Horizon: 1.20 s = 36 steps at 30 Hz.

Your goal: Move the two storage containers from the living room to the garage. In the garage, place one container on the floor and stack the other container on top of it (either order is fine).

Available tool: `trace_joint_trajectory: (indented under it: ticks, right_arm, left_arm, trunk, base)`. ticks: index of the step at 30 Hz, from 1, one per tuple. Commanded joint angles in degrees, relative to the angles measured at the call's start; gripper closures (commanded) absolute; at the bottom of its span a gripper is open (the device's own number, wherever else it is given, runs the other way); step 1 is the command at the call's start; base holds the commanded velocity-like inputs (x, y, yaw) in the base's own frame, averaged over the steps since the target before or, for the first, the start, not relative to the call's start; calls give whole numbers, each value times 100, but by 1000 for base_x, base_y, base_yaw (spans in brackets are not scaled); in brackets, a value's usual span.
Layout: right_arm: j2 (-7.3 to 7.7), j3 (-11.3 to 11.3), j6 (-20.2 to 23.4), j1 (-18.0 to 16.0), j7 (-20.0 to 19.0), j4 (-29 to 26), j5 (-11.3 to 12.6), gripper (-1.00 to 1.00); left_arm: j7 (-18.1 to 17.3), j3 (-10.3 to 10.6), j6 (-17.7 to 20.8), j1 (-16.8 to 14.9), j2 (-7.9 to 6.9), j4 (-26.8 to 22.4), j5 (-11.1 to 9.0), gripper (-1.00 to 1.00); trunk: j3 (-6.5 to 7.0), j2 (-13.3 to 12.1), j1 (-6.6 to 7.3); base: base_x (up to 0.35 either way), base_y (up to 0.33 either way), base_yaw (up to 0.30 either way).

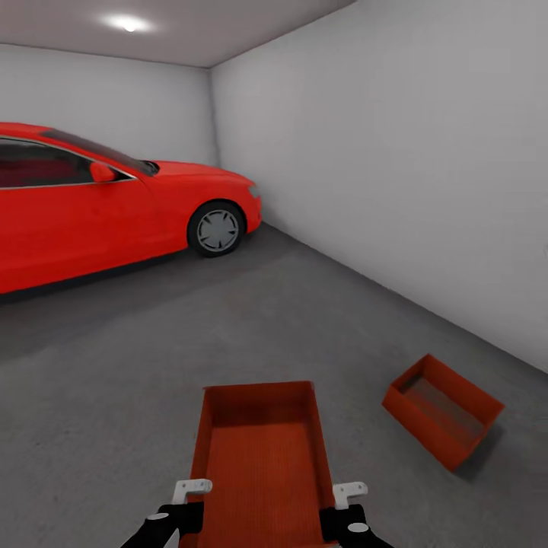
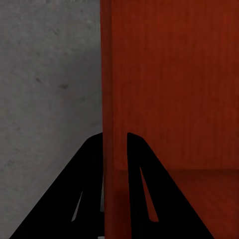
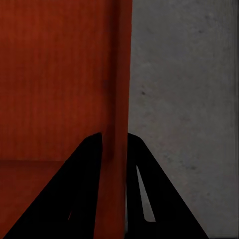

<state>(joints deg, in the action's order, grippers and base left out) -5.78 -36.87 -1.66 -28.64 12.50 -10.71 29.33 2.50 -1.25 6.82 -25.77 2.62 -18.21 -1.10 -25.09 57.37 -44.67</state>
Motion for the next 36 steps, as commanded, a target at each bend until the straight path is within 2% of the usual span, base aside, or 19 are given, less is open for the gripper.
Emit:
trace_joint_trajectory:
  ticks: [1, 20, 30, 36]
  right_arm:
    - [84, 21, -26, -8, 34, 121, 143, 100]
    - [83, 21, -27, -8, 34, 119, 147, 100]
    - [86, 22, -28, -10, 38, 119, 152, 100]
    - [86, 22, -27, -10, 42, 122, 152, 100]
  left_arm:
    - [63, 76, 4, 2, -7, -33, 84, 100]
    - [65, 73, 5, 2, -7, -33, 82, 100]
    - [66, 75, 6, 2, -7, -33, 84, 100]
    - [63, 73, 12, 2, -7, -33, 80, 100]
  trunk:
    - [-6, 4, 0]
    - [-6, 4, 0]
    - [-6, 4, 0]
    - [-6, 4, 0]
  base:
    - [0, 0, -229]
    - [0, 0, -227]
    - [0, 0, -57]
    - [0, 0, -232]
